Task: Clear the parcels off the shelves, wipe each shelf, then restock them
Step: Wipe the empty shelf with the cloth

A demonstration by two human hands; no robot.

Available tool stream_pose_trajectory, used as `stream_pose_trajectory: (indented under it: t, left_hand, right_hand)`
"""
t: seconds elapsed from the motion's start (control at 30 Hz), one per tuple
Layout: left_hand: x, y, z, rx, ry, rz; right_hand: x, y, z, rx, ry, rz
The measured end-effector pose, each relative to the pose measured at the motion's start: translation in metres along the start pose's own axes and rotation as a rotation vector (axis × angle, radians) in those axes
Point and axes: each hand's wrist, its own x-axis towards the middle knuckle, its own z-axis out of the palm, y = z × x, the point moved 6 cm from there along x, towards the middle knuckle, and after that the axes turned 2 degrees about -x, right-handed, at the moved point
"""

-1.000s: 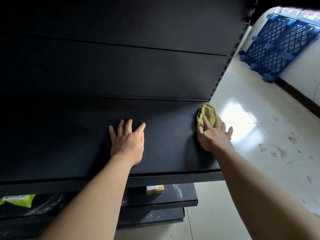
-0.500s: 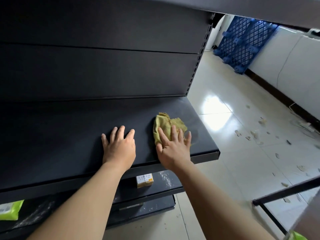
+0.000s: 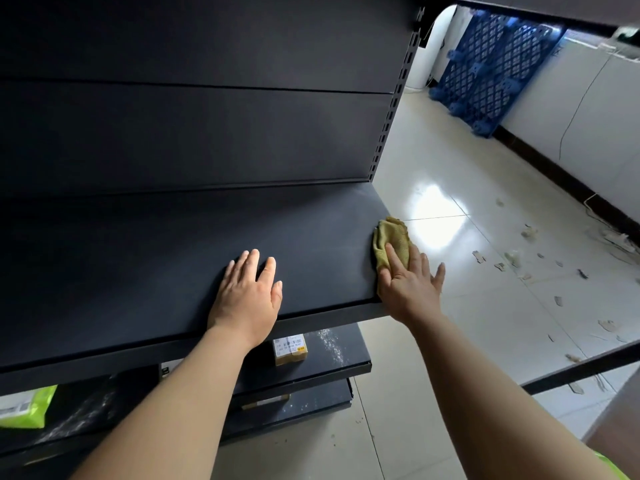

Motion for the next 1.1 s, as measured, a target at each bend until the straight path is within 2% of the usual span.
stream_pose_trajectory:
  t: [0.33,0.53,0.7,0.83,0.93,1.1]
  left_hand:
    - [0.000,0.005,0.004,0.026,-0.049,-0.068]
    - [-0.003,0.008,0.001,0.050,-0.071,-0.121]
    - [-0.004,0.009,0.000,0.060,-0.074,-0.160]
    - [-0.005,0.009,0.001,0.072,-0.078,-0.171]
    - [-0.005,0.010,0.001,0.062,-0.089,-0.179]
    - [0.001,0.013,-0.001,0.048,-0.096,-0.194]
  right_hand:
    - [-0.061,-0.052,0.020,0.036,0.072,-0.075]
    - [-0.090,-0.084,0.031,-0.016,0.053,-0.249]
    - [-0.085,-0.042,0.018,-0.122,0.127,-0.428]
    - [-0.066,0.013,0.014,-0.231,0.097,-0.331]
    - [-0.051,0.042,0.005,-0.215,0.063,-0.276]
    - [-0.040,0.041,0.000,-0.155,0.038,-0.276]
